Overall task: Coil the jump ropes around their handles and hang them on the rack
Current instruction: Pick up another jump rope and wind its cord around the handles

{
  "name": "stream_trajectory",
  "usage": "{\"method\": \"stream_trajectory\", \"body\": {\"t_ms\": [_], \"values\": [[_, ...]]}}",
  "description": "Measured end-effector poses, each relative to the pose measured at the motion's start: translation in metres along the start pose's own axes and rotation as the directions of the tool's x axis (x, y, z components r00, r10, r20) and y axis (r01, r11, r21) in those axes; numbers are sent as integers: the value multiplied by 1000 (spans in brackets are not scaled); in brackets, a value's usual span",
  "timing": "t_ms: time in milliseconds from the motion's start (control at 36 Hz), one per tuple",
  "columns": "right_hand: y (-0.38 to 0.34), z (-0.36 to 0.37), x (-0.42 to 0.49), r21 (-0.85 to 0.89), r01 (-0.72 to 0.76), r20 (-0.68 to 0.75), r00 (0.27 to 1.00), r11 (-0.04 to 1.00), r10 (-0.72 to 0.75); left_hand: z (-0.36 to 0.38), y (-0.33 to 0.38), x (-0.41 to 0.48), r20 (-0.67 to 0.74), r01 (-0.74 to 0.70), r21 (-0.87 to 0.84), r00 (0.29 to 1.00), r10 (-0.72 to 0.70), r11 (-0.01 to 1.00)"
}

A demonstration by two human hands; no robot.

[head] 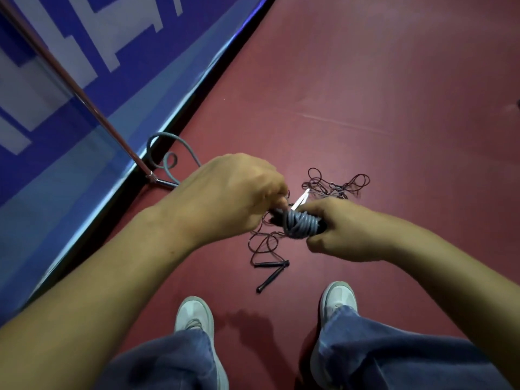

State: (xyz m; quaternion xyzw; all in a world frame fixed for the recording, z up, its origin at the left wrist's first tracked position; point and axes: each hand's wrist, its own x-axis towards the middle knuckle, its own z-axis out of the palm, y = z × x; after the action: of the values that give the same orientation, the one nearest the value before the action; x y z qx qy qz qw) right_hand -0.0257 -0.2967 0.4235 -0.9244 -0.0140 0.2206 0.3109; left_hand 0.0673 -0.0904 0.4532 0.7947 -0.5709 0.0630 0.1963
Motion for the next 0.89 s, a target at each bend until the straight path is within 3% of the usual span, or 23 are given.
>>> {"method": "stream_trajectory", "body": {"t_ms": [83,139,194,278,361,472,583,722,889], "values": [[-14,1,-7,34,86,81,993,996,-89,-2,-4,3,-23,0,-103,1000,-3,995],[-22,-1,-14,137,138,87,985,981,-151,-5,-9,1,-20,122,-269,991,-132,955],[-27,-2,-19,226,166,73,980,960,-187,-5,-15,-2,59,302,-469,948,-312,830],[-33,-1,-23,331,215,2,974,919,-228,3,-13,-8,204,434,-676,886,-416,595],[-33,-6,-26,458,235,-95,972,857,-216,17,-2,-10,331,532,-744,819,-469,404],[-23,-6,-21,667,134,-157,987,733,-38,27,6,-12,455,588,-752,789,-412,297],[-13,-6,-14,662,112,-235,970,741,63,30,6,-14,514,657,-669,747,-421,347],[-9,4,-3,459,88,-380,919,884,105,30,13,-6,516,676,-406,725,-456,615],[-9,6,-1,401,-1,-374,913,916,164,28,11,-4,540,694,-240,676,-501,679]]}}
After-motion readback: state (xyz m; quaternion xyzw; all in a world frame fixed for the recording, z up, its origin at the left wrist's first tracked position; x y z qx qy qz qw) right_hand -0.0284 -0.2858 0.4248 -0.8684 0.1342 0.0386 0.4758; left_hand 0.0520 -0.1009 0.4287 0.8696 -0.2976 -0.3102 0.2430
